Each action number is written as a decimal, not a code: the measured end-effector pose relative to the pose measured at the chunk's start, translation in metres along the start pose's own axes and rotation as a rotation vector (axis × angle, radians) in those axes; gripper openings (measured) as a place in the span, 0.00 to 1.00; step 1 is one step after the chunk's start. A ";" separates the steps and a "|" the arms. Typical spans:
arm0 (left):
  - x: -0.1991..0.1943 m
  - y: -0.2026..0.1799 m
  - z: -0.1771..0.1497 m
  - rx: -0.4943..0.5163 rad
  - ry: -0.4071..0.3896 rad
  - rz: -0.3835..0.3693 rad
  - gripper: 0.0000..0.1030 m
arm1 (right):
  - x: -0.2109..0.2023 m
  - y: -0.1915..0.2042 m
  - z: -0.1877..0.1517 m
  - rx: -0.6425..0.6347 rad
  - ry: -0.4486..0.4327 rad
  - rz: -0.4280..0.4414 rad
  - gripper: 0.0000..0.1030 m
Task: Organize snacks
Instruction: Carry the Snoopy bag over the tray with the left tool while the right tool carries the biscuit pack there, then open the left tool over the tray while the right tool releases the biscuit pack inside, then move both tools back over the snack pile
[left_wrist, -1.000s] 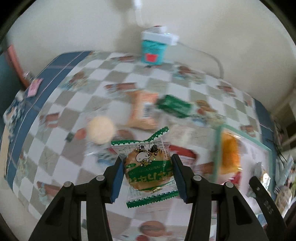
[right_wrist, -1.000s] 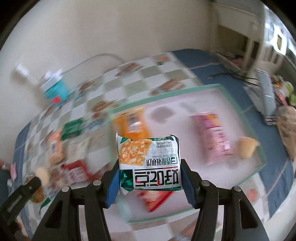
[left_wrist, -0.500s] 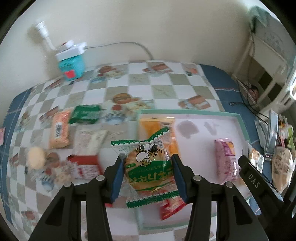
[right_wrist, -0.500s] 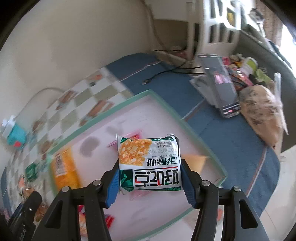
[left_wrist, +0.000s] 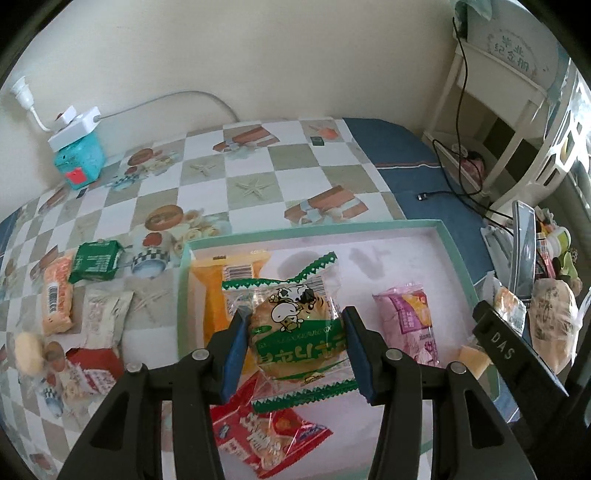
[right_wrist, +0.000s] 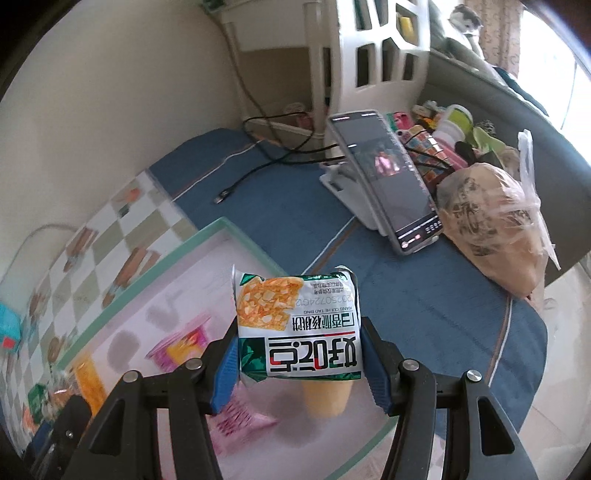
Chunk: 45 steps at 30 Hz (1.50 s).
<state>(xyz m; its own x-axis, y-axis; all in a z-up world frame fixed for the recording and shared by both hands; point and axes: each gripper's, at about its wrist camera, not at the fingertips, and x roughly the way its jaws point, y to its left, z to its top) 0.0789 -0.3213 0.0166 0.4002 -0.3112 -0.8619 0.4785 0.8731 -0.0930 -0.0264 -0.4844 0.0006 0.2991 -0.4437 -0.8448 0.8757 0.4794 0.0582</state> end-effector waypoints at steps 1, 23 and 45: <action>0.002 -0.001 0.001 0.002 0.000 -0.005 0.50 | 0.002 -0.001 0.002 0.003 0.000 0.000 0.60; 0.010 0.002 0.005 -0.003 0.014 -0.023 0.69 | 0.025 0.020 -0.003 -0.065 0.069 0.018 0.63; 0.012 0.105 -0.001 -0.326 0.121 0.138 0.97 | 0.017 0.025 -0.004 -0.061 0.100 0.073 1.00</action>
<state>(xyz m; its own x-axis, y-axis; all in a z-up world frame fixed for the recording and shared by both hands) 0.1325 -0.2331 -0.0041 0.3394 -0.1527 -0.9282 0.1443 0.9835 -0.1091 -0.0011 -0.4766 -0.0143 0.3194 -0.3301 -0.8883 0.8275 0.5540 0.0916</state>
